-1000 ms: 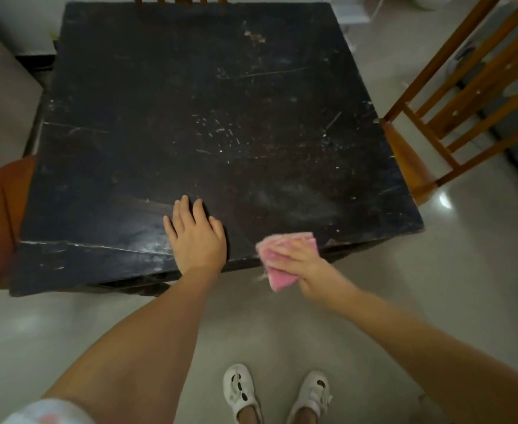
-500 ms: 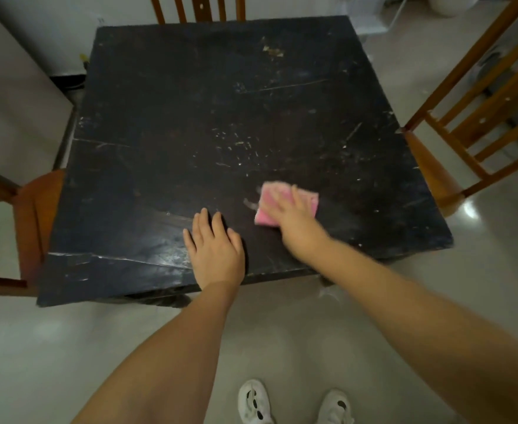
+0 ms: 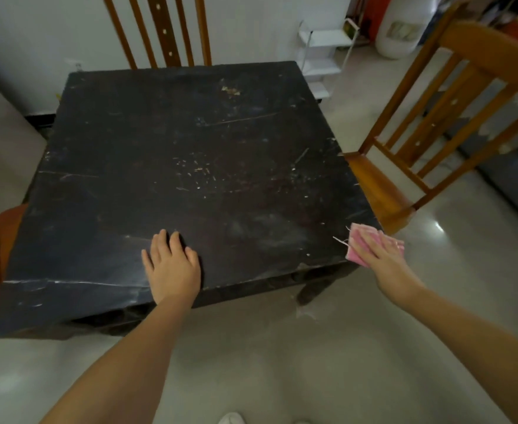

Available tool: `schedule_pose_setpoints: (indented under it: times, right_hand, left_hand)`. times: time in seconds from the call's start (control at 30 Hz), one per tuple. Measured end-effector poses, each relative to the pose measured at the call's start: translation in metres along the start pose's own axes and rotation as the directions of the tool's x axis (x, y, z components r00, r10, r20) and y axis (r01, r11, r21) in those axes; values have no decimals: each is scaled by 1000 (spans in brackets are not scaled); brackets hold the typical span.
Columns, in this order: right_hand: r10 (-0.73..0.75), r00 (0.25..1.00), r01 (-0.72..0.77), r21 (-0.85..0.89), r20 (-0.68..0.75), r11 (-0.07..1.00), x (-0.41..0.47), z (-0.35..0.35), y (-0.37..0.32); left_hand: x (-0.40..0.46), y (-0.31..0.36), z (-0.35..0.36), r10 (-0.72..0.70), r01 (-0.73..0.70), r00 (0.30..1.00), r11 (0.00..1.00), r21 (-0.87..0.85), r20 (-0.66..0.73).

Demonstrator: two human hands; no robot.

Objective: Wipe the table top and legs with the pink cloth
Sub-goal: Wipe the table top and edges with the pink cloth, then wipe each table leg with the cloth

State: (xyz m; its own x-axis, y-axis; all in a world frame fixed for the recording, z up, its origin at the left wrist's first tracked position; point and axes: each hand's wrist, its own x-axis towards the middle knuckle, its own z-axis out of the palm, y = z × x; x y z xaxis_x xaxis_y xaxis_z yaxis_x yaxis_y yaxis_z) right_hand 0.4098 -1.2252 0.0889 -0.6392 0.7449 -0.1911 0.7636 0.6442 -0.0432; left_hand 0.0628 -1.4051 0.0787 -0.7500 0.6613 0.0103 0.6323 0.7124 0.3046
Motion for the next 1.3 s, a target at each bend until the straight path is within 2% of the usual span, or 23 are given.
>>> schedule_pose_setpoints:
  times: [0.13,0.2,0.23,0.3,0.37,0.43,0.47,0.5,0.53,0.63,0.73,0.83,0.9,0.97,1.03,1.1,1.13,1.17,1.23,1.3]
  right_hand:
    - [103,989,-83,176,-108,981,-28,17,15]
    - [179,975,-127,332,-129,935,-49,21,24]
    - [243,967,-186,455,-71,871,-60,29,29]
    - [359,931,-300,684,60,665,-80,36,32]
    - [495,857,-349,868,144,352,-98,46,31]
    - [566,768,-396,917,301,48,-107,69,34]
    - [567,735,-403,912,372,-75,-110,84,34]
    - [566,704,-386,900,430,-204,-111,100,33]
    - [564,682,-337,884,466,-323,-109,115,32]
    - [595,627,-184,837,504,-515,-90,172,33]
    - [628,617,-84,832,475,-548,-64,229,28]
    - [700,583,-37,874,413,-484,-30,278,29]
    - [705,614,22,886,353,-463,-6,300,30]
    - [684,676,114,877,276,-466,17,318,27]
    - [682,720,196,903,133,-383,42,343,19]
    - [658,751,295,918,-52,-265,66,373,9]
    - [631,766,371,888,-127,-272,77,390,3]
    - [621,762,441,849,-183,-290,87,406,-4]
    - [644,716,529,811,-270,-248,99,442,-10]
    - [673,690,561,785,-267,-263,108,487,-8]
  left_hand:
    - [-6,10,-3,-1,0,999,1000,27,49]
    - [-25,30,-1,99,-99,995,995,-16,10]
    - [-38,43,2,198,-199,980,979,-47,-25]
    - [-71,73,13,427,-427,904,896,-119,-30]
    - [-109,99,30,629,-607,776,765,-213,48]
    - [-141,113,58,745,-688,642,665,-290,182]
    - [-154,117,73,759,-690,593,651,-316,268]
    - [-163,119,89,749,-677,573,661,-323,332]
    - [-167,121,108,723,-645,582,689,-330,373]
    - [-158,121,180,598,-486,655,801,-348,461]
    - [-140,117,248,523,-358,695,847,-393,493]
    - [-117,120,309,537,-318,726,816,-482,430]
    - [-99,131,345,575,-313,752,742,-593,323]
    - [-84,145,375,655,-326,725,597,-733,211]
    - [-72,159,395,720,-339,684,458,-822,119]
    - [-66,170,409,735,-396,678,380,-836,13]
    - [-63,174,417,733,-420,680,344,-840,-39]
    - [-61,177,424,729,-424,680,301,-854,-80]
    - [-57,179,434,737,-408,667,234,-882,-113]
    - [-53,180,441,763,-373,641,214,-903,-84]
